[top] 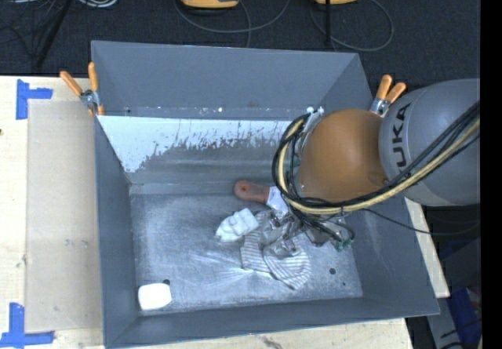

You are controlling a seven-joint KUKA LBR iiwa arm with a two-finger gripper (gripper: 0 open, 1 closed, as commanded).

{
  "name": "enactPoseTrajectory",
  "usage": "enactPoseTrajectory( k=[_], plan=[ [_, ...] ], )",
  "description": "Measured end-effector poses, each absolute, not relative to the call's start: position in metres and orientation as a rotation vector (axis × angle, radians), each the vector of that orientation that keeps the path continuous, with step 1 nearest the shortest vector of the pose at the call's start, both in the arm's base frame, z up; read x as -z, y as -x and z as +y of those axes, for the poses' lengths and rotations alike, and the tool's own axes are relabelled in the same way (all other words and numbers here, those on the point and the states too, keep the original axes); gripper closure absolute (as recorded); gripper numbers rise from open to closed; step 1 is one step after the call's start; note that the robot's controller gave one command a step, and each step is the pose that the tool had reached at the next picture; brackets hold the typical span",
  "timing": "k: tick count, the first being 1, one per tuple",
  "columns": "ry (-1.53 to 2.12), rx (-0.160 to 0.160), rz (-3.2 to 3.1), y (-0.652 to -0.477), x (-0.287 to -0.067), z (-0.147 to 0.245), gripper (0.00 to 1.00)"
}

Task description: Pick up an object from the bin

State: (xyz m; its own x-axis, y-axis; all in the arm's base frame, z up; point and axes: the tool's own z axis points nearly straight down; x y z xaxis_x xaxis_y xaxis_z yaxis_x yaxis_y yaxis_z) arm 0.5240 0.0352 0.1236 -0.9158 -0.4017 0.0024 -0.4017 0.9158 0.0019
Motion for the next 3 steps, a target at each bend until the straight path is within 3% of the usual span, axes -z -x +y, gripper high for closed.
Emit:
enactPoseTrajectory(
  k=[3],
  plan=[
    [-0.601,0.002,-3.081,-0.5195,-0.1223,0.0373,1.00]
  ],
)
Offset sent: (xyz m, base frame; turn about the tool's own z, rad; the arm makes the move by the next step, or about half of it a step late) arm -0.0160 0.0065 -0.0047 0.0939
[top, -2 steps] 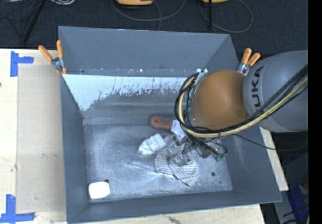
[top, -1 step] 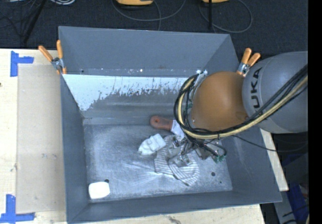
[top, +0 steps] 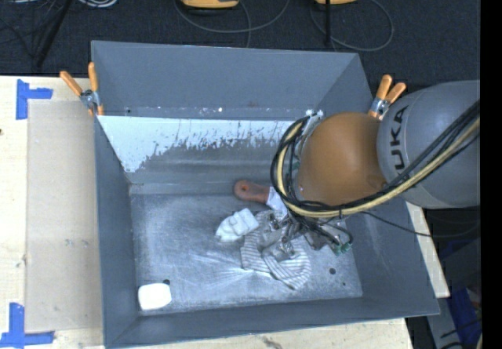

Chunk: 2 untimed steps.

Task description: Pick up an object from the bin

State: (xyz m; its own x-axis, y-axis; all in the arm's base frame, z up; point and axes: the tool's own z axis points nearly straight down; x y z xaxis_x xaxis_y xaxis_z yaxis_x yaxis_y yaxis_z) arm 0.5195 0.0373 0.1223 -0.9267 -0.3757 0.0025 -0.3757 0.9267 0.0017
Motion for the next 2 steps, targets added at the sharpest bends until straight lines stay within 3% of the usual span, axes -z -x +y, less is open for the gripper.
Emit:
enactPoseTrajectory(
  k=[1,2],
  plan=[
    [-0.648,0.000,-3.095,-0.5026,-0.0755,-0.0002,0.00],
    [-0.647,0.000,-3.095,-0.5025,-0.0754,-0.0002,0.00]
  ],
)
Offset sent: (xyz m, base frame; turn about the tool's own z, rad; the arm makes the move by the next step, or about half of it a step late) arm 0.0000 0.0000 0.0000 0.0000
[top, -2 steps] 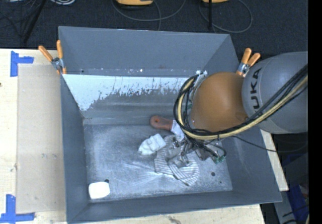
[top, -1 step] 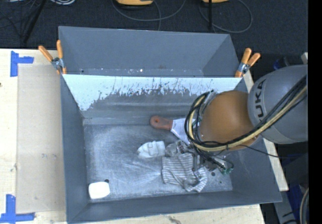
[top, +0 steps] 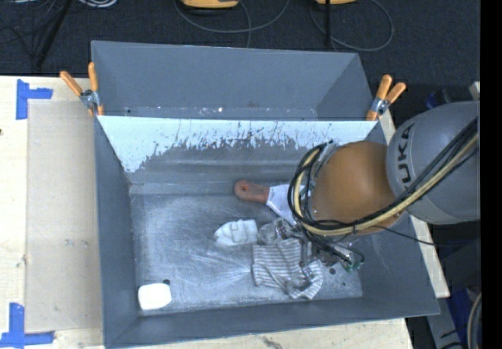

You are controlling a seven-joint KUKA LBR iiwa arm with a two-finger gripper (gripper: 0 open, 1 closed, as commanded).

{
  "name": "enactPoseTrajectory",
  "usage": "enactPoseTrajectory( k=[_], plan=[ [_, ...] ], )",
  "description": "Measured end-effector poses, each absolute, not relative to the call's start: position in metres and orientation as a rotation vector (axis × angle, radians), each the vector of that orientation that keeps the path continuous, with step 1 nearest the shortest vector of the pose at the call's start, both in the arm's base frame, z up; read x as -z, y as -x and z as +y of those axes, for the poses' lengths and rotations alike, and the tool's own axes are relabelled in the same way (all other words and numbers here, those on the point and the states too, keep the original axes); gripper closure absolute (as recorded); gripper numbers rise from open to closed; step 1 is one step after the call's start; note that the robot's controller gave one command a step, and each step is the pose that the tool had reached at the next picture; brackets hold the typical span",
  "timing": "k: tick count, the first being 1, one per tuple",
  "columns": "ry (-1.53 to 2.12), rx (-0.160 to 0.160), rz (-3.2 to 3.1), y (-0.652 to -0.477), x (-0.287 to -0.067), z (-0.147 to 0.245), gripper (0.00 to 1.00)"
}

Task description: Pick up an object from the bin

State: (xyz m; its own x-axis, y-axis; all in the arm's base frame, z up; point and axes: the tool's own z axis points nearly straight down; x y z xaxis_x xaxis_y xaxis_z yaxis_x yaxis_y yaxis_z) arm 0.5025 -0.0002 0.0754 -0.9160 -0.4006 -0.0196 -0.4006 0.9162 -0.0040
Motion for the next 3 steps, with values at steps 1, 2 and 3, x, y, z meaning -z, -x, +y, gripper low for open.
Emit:
enactPoseTrajectory(
  k=[1,2,3],
  plan=[
    [0.912,-0.002,3.022,-0.505,-0.077,-0.029,1.00],
    [0.911,-0.002,3.022,-0.505,-0.077,-0.029,1.00],
    [0.865,0.000,3.017,-0.501,-0.241,-0.028,1.00]
  ],
)
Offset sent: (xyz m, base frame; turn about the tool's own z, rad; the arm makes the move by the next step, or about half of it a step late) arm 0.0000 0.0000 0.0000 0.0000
